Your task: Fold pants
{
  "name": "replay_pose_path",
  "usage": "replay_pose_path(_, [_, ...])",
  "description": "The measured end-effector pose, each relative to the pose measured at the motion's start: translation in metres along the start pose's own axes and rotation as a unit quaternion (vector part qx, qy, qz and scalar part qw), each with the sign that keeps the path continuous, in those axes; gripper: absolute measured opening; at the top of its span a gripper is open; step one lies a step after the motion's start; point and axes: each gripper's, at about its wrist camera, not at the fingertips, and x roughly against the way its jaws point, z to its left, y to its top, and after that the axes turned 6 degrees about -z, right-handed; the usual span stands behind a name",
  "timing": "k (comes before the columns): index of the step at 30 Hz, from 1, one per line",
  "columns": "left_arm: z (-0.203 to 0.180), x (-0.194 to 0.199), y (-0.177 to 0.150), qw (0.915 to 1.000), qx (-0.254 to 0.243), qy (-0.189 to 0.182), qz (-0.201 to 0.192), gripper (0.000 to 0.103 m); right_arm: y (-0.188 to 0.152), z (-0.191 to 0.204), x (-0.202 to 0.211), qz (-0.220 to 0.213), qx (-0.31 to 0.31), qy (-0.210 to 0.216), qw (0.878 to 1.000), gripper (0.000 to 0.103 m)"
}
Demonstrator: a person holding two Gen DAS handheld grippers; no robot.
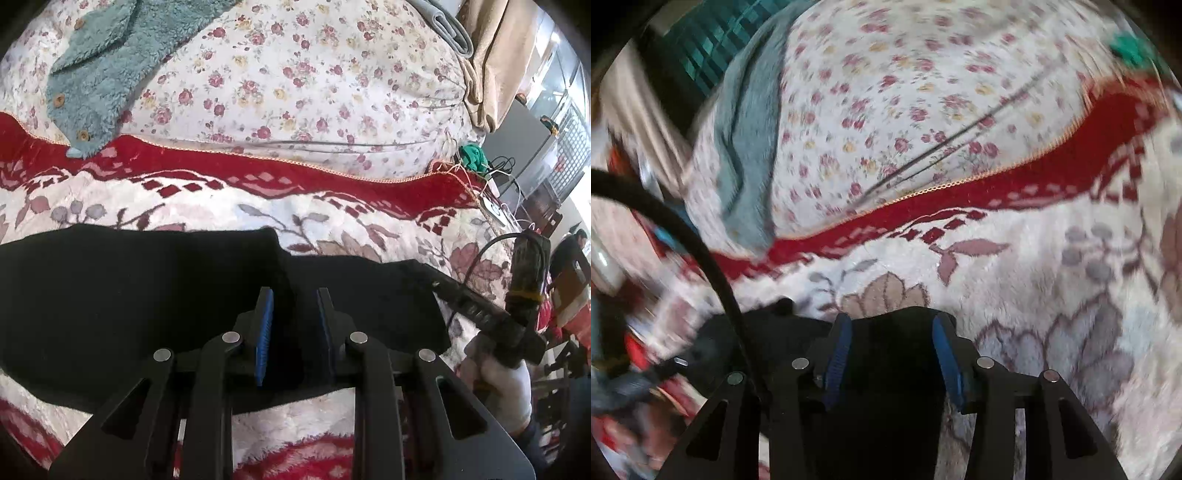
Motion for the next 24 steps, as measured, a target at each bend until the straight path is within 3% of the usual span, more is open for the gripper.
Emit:
replay_pose_path(4, [0.001,0.001,-0.007,1.0,0.006,-0.002,0.008,0.022,-0.009,0.024,0.009,-0.012,0.071,-0.037,0.997,0.052])
replay_pose_path(9, [0.004,-0.002,-0.011,0.9998,0.01,0.0,0.015,0.022,0.001,0.035,0.026,-0.038,0.068,0.019,0.997,0.052])
replay_pose_path(11, [0.008,-0.002,-0.013,0.9997,0.017,0.0,0.017,0.022,-0.001,0.046,0.016,-0.025,0.083,0.045,0.995,0.052])
replay_pose_path(14, [0.014,0.0,-0.016,0.9995,0.025,0.004,0.02,0.022,-0.012,0.049,-0.009,0.025,0.056,0.081,0.995,0.052])
replay_pose_path(24, [0.062,0.015,-0.03,0.9956,0.089,0.023,0.019,0.022,-0.024,0.072,-0.002,0.019,0.033,0.147,0.988,0.052])
